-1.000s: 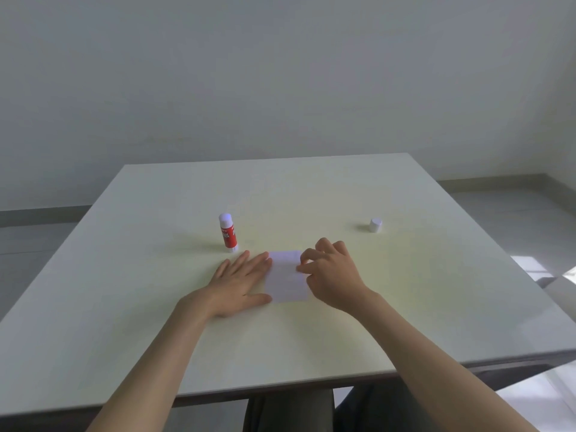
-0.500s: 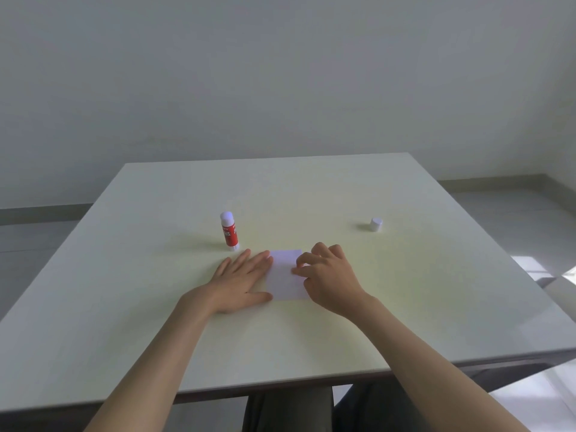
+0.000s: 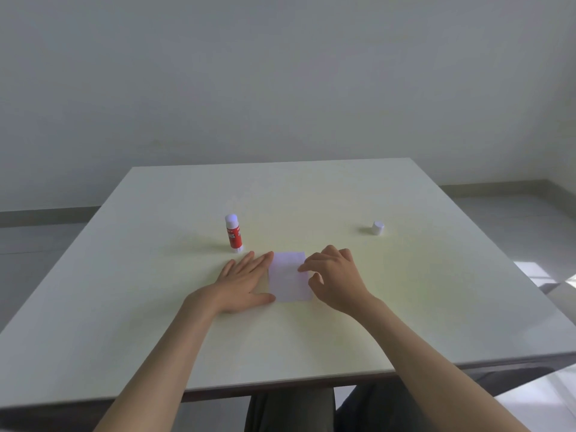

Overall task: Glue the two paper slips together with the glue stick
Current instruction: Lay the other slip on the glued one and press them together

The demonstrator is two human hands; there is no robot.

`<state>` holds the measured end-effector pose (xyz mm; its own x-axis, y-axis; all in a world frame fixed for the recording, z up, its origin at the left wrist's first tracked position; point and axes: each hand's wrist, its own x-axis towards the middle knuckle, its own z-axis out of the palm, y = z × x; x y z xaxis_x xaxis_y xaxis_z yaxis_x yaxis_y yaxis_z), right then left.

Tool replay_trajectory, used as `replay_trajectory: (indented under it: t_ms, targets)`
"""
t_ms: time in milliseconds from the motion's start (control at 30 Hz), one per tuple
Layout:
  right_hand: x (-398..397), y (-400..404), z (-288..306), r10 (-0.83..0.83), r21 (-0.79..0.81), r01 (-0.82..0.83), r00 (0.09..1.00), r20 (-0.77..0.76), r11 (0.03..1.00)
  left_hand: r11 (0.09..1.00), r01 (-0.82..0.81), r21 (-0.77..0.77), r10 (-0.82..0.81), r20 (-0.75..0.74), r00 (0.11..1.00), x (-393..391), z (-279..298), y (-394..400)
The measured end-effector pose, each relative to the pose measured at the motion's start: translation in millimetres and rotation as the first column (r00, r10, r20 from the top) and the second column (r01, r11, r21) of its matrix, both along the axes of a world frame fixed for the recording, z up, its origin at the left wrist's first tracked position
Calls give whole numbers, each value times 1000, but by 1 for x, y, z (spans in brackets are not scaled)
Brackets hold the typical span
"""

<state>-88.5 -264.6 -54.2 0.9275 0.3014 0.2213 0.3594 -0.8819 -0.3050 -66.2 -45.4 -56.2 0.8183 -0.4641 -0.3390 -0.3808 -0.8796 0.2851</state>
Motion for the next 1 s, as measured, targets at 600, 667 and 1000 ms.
replay_trajectory:
  t_ms: [600, 667, 1000]
  targets:
    - [24, -29, 4, -266, 424, 214, 962, 68, 880, 583, -226, -781, 503, 128, 854, -1, 14, 27]
    - [35, -44, 6, -382, 452, 318, 922, 57, 833, 458, -255, -851, 652, 126, 748, 4, 18, 34]
    - [64, -81, -8, -616, 463, 598, 777, -131, 654, 336, -478, -812, 750, -77, 657, 29, 13, 30]
